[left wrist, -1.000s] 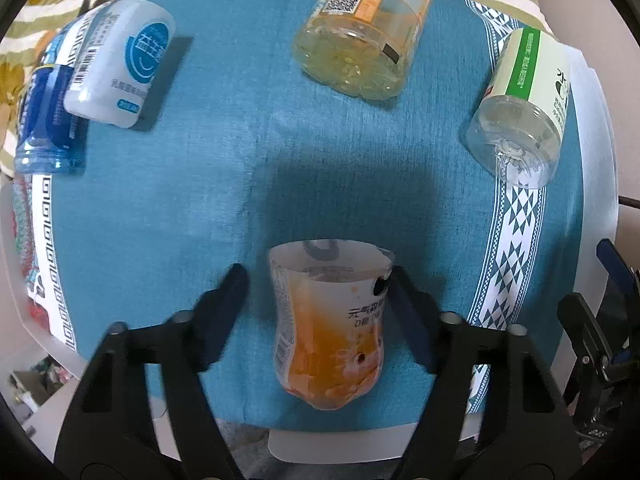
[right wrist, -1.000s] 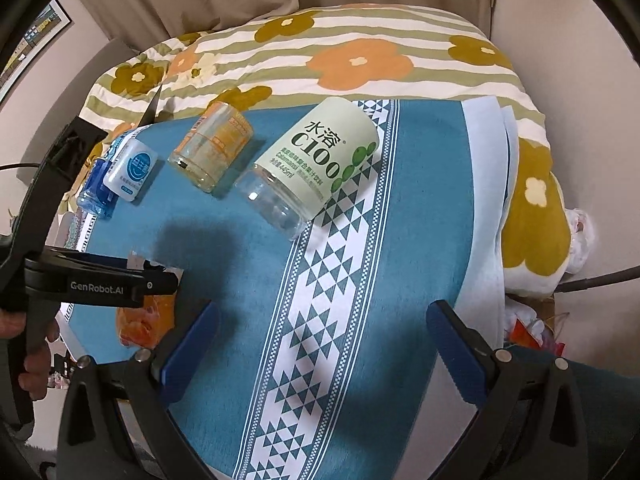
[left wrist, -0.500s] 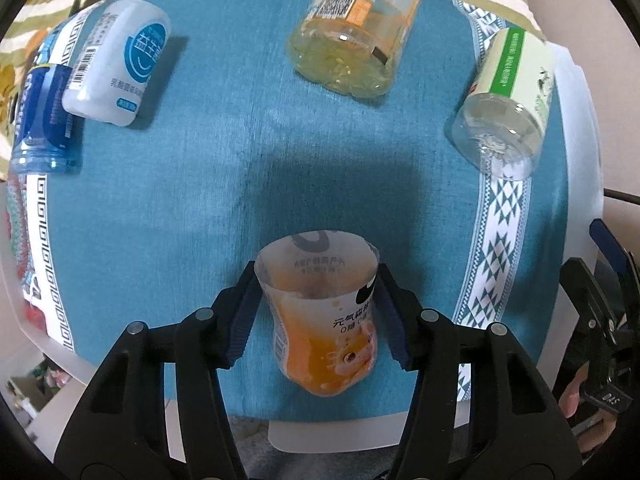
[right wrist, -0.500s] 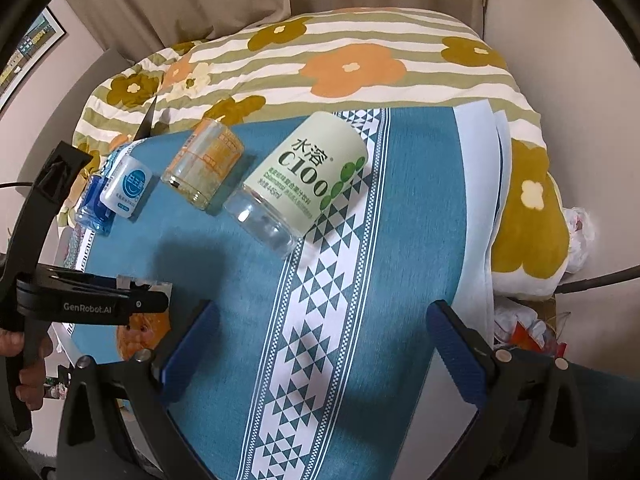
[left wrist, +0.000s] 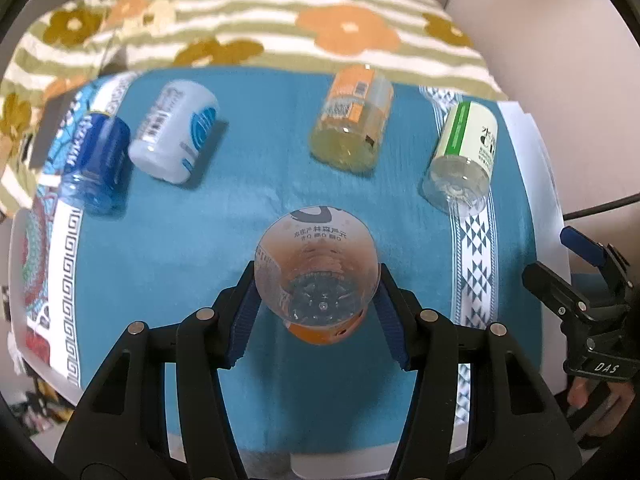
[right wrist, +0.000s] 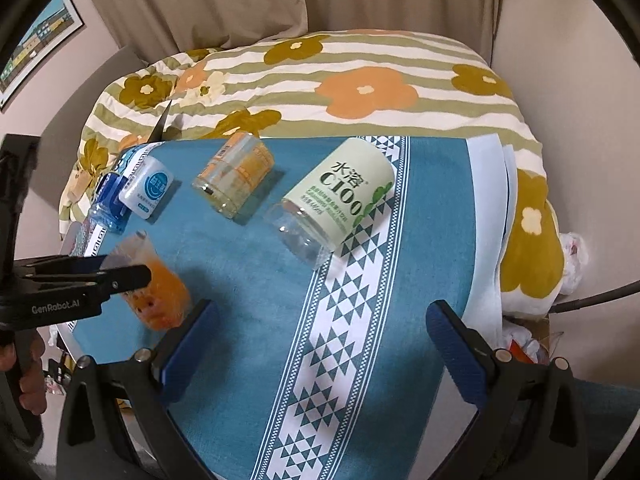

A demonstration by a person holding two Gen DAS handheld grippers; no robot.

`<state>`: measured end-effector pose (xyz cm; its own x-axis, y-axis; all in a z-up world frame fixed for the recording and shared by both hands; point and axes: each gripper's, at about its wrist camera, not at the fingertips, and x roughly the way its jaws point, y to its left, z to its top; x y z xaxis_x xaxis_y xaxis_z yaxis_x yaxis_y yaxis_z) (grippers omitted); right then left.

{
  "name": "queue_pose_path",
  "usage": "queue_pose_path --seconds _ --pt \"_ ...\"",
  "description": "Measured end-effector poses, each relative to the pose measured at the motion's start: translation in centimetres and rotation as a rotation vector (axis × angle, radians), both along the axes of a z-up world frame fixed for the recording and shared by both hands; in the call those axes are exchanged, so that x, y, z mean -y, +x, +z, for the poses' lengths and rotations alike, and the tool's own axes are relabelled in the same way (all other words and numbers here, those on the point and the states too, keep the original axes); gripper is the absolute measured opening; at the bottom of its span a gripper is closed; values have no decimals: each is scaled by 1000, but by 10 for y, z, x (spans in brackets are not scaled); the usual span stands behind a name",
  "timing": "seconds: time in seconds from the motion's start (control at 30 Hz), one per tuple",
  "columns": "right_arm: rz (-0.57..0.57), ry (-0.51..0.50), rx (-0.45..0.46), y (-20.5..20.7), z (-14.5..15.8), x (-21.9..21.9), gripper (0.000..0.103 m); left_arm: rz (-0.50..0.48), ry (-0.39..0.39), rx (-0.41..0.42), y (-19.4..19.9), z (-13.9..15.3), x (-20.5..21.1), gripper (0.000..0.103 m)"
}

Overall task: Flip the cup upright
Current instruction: 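Rotate the cup upright with the left gripper and lower it onto the cloth, then open the left gripper and lift it away from the cup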

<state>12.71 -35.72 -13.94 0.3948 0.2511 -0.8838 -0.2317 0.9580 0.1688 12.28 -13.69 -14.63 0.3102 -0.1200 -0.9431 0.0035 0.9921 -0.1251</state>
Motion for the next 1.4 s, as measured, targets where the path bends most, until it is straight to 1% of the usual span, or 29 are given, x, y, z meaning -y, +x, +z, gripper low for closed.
queue_pose_path --seconds 0.1,0.13,0.23,0.3,0.37,0.43,0.57,0.63,0.8,0.87,0.9,0.93,0.97,1.03,1.23,1.33,1.4 --pt "2 -14 11 -5 -2 -7 103 -18 25 73 -7 6 -1 59" --pt "2 -17 18 -8 -2 -9 103 -33 38 115 -10 8 -1 59" --pt "5 -20 31 -14 -3 -15 103 -68 86 204 -18 9 4 59" --pt "5 -22 34 -17 -5 -18 103 -85 102 246 -21 9 4 59" --pt "1 -17 34 -21 -7 -19 103 -96 112 269 -24 5 5 59" --pt "-5 -8 30 -24 -10 -19 103 -98 110 270 -24 0 4 59" --pt "-16 -5 26 -30 -12 -20 103 -82 85 243 -23 -13 0 60" --pt "-20 -3 27 -33 -12 -20 103 -79 77 255 -25 -13 -2 61" --pt "-24 -3 31 -36 -11 -20 103 -90 81 235 -25 -20 0 63" --pt "-30 2 32 -38 -10 -18 103 -89 86 229 -25 -22 1 75" --pt "-33 4 34 -39 -9 -18 103 -86 90 234 -26 -22 1 88" --pt "-38 6 36 -40 -8 -16 103 -84 92 241 -27 -22 1 95" --pt "-40 6 38 -40 -8 -15 103 -83 92 252 -28 -21 1 97" --pt "-47 7 41 -41 -6 -14 103 -90 93 262 -28 -19 1 98" --pt "-66 11 44 -43 -5 -11 103 -106 100 257 -28 -19 3 98" --pt "-71 8 52 -45 -2 -13 103 -110 98 269 -31 -13 0 98" --pt "-73 11 55 -46 2 -14 103 -112 99 284 -36 -3 -4 98"
